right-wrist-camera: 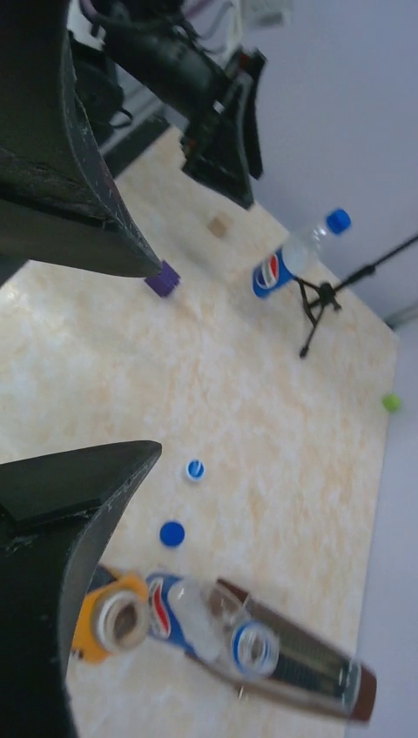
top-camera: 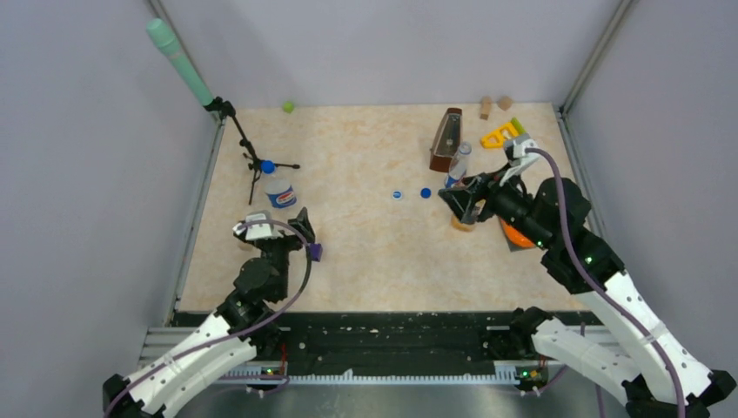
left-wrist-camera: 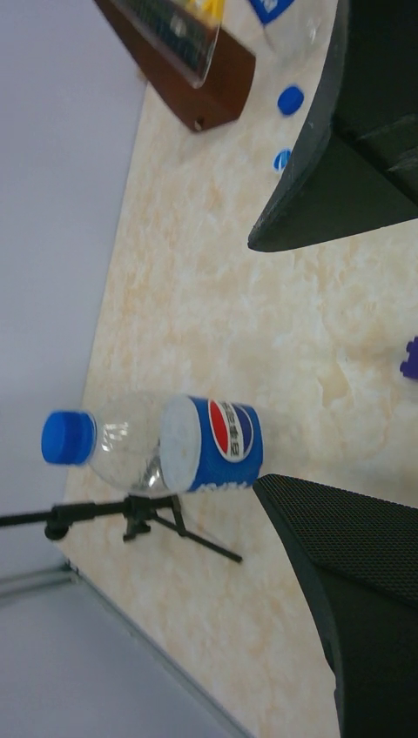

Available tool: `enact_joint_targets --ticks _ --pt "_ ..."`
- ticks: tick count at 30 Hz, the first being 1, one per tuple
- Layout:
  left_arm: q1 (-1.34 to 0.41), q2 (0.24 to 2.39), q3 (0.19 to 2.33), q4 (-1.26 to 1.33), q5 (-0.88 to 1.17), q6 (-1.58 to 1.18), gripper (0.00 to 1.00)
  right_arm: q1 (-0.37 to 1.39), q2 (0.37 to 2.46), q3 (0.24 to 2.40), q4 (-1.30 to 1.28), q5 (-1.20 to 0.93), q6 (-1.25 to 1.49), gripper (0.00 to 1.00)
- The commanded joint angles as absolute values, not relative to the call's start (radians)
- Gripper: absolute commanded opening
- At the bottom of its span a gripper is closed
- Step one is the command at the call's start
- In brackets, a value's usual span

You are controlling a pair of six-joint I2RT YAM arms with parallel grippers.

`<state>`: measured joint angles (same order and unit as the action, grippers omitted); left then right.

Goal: Unscrew the bottle caps
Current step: Pick up the plastic bottle at the center of the board.

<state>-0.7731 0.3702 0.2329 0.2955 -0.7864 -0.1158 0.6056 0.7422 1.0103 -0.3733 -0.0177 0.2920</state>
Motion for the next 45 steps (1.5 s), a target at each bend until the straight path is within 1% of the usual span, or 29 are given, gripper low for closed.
enact_joint_targets --ticks 1,3,5,7,11,15,17,22,28,31,34,36,39,45 --pt "-0.773 0.415 0.246 0.325 -1.018 -0.078 0.99 0.684 0.814 1.039 -0.31 -0.255 0.278 0.68" --pt "-0.771 0.413 0.243 0.349 -1.042 -0.015 0.99 0.752 0.845 1.048 -0.319 -0.193 0.257 0.68" --pt "-0.753 0.402 0.241 0.355 -1.016 0.073 0.99 0.798 0.88 1.05 -0.305 -0.184 0.257 0.68" --pt "-0.708 0.377 0.253 0.315 -0.977 0.063 0.99 0.827 0.91 1.038 -0.269 -0.194 0.277 0.68" --pt "-0.555 0.354 0.277 0.223 -0.819 -0.031 0.99 0.875 0.95 1.008 -0.205 -0.185 0.302 0.68" --pt "-0.385 0.439 0.306 0.174 -0.625 -0.067 0.99 0.897 0.97 0.991 -0.171 -0.187 0.321 0.68" --pt "-0.319 0.472 0.316 0.179 -0.574 -0.054 0.98 0.899 0.976 0.984 -0.168 -0.188 0.334 0.68" --pt "-0.12 0.515 0.304 0.245 -0.249 -0.079 0.99 0.904 0.968 0.962 -0.161 -0.191 0.357 0.68" --pt "0.049 0.652 0.261 0.459 0.007 -0.119 0.99 0.905 0.949 0.912 -0.108 -0.2 0.389 0.68" --pt "0.08 0.713 0.216 0.603 0.098 -0.133 0.95 0.905 0.963 0.907 -0.093 -0.211 0.394 0.68" --pt "0.102 0.806 0.204 0.7 0.203 -0.119 0.95 0.905 0.984 0.908 -0.085 -0.218 0.394 0.68" --pt "0.111 0.858 0.21 0.72 0.233 -0.117 0.94 0.905 0.994 0.907 -0.076 -0.229 0.396 0.68" --pt "0.125 0.905 0.172 0.847 0.255 -0.123 0.94 0.905 1.003 0.903 -0.066 -0.236 0.402 0.68" --pt "0.146 0.977 0.191 0.907 0.351 -0.118 0.94 0.906 1.014 0.897 -0.049 -0.239 0.402 0.68"
